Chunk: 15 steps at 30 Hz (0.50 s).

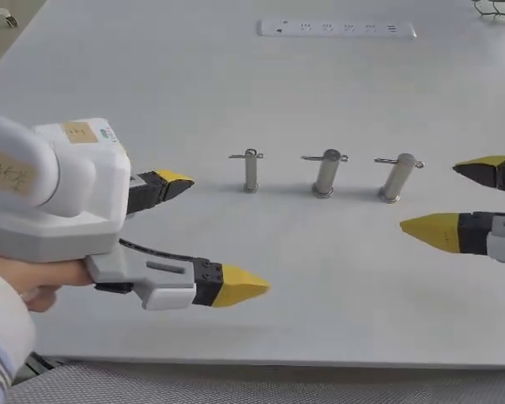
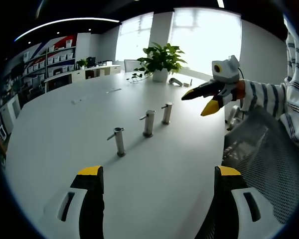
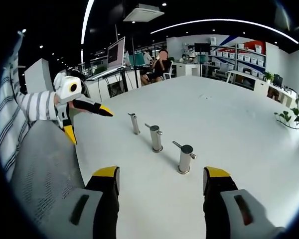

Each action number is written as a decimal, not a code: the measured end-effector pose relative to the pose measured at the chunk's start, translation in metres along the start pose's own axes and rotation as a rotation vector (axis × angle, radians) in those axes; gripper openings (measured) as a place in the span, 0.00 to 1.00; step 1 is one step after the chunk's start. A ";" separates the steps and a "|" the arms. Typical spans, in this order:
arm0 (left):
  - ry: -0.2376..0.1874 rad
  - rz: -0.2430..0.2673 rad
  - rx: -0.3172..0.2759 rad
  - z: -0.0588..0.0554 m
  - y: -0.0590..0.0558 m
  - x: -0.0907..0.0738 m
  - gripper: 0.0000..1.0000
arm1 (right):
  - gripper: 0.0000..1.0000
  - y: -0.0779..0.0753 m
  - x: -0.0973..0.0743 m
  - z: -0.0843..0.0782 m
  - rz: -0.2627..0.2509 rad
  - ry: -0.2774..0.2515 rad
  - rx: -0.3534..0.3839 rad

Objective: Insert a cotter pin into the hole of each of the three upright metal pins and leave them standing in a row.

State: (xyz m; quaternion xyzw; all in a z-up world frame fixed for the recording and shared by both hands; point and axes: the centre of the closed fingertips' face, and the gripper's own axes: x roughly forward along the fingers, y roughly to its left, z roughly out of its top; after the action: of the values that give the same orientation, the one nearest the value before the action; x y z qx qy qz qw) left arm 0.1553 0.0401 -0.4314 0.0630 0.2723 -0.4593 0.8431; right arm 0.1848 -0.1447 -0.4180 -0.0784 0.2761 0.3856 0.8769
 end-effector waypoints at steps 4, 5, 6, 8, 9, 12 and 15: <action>-0.009 0.015 -0.012 0.000 0.004 -0.003 0.91 | 0.72 -0.001 -0.003 -0.005 -0.025 0.006 0.014; -0.011 0.019 -0.016 -0.001 0.005 -0.003 0.91 | 0.73 -0.001 -0.003 -0.006 -0.030 0.008 0.017; -0.016 0.023 -0.027 0.000 0.007 -0.004 0.91 | 0.74 -0.002 -0.004 -0.007 -0.043 0.011 0.025; -0.026 0.032 -0.043 0.000 0.009 -0.003 0.91 | 0.78 -0.002 -0.005 -0.011 -0.067 0.025 0.025; -0.027 0.037 -0.045 0.000 0.009 -0.003 0.91 | 0.82 -0.005 -0.005 -0.013 -0.087 0.032 0.033; -0.029 0.047 -0.061 -0.001 0.011 -0.002 0.91 | 0.89 -0.006 -0.006 -0.018 -0.103 0.048 0.046; -0.038 0.067 -0.081 -0.002 0.016 -0.003 0.92 | 0.90 -0.004 -0.007 -0.022 -0.101 0.051 0.075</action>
State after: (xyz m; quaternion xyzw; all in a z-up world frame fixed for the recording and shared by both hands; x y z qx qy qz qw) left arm 0.1659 0.0517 -0.4336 0.0291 0.2722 -0.4205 0.8650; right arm 0.1747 -0.1590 -0.4329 -0.0692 0.3081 0.3284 0.8902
